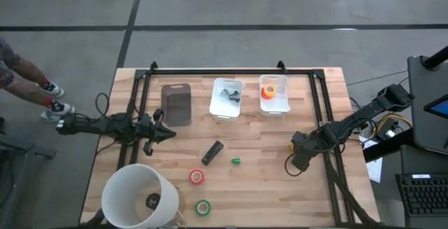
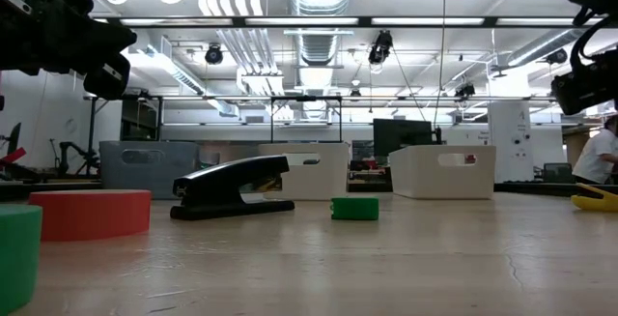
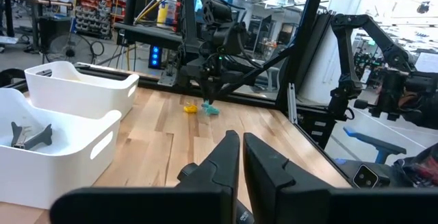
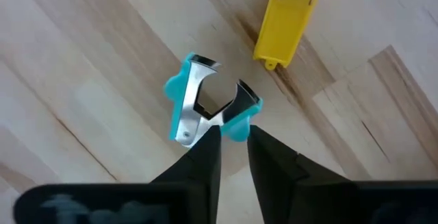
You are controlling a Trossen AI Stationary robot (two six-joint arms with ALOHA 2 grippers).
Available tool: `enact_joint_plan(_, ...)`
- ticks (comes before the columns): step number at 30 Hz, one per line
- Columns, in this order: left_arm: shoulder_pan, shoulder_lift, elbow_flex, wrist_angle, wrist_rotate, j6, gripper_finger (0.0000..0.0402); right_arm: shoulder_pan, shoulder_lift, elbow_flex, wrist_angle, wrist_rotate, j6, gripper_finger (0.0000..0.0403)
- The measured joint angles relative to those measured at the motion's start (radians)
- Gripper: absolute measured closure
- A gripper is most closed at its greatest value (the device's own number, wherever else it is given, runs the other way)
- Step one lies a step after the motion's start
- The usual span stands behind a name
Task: Pick and place Stapler, Stapler remover, tape
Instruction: Put the light blue stapler remover into the left white bin
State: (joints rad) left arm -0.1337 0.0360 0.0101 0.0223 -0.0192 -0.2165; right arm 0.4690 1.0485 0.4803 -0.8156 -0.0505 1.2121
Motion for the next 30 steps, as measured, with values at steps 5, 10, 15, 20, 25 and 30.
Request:
enact_joint_plan(5,0.000,0.000,0.000,0.000,0.000,0.000,0.0377,0.000,0.000,-0.002,0.014,0.018,-0.015,0.0368)
enact_joint_plan(10,0.000,0.000,0.000,0.000,0.000,0.000,0.0378,0.000,0.000,-0.002,0.016,0.025,-0.030,0.0385)
enact_joint_plan(15,0.000,0.000,0.000,0.000,0.000,0.000,0.0377,0.000,0.000,-0.002,0.019,0.027,-0.047,0.0394)
enact_joint_plan(20,0.000,0.000,0.000,0.000,0.000,0.000,0.0377,0.000,0.000,0.002,0.024,0.036,-0.063,0.0394)
enact_joint_plan(25,0.000,0.000,0.000,0.000,0.000,0.000,0.0378,0.000,0.000,0.010,0.059,0.051,-0.089,0.0394)
enact_joint_plan(30,0.000,0.000,0.000,0.000,0.000,0.000,0.0377,0.000,0.000,0.031,0.073,0.069,-0.116,0.0395)
